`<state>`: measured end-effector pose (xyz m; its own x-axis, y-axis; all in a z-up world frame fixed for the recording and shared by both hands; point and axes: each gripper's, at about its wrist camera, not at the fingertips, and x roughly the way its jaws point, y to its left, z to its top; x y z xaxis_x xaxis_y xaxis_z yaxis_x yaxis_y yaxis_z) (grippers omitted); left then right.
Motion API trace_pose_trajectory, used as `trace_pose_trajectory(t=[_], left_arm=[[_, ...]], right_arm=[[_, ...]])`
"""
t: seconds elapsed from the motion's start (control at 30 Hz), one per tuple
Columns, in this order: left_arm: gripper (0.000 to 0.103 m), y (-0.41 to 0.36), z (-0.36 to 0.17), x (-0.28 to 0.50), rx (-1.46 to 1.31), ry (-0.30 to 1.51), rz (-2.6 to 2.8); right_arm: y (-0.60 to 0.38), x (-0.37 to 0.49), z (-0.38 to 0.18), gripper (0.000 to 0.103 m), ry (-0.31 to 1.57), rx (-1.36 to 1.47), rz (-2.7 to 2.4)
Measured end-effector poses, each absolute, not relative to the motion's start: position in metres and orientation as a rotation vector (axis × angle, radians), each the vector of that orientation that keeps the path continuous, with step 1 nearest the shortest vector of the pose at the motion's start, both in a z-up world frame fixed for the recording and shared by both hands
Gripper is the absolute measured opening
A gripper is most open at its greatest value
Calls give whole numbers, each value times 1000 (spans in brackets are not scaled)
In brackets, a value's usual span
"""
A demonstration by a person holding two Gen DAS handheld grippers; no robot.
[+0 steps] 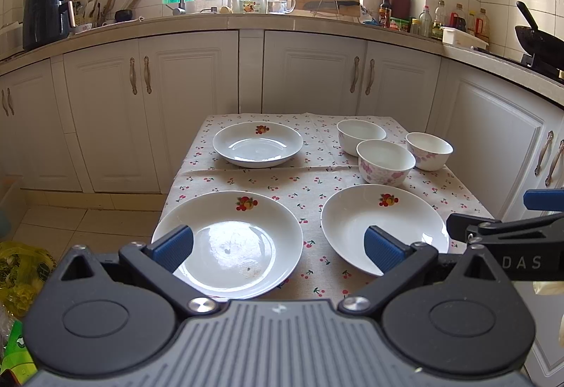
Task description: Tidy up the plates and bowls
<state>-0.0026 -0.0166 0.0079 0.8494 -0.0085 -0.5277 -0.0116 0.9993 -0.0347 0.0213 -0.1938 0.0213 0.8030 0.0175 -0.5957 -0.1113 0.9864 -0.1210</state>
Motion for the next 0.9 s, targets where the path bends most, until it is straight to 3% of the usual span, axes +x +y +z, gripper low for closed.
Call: trace_pose_trajectory(t=[0.9], left_arm=[[102,-14,4,-1,-36,555,-6]], right_arm=[[-196,19,21,103,629,-161,60]])
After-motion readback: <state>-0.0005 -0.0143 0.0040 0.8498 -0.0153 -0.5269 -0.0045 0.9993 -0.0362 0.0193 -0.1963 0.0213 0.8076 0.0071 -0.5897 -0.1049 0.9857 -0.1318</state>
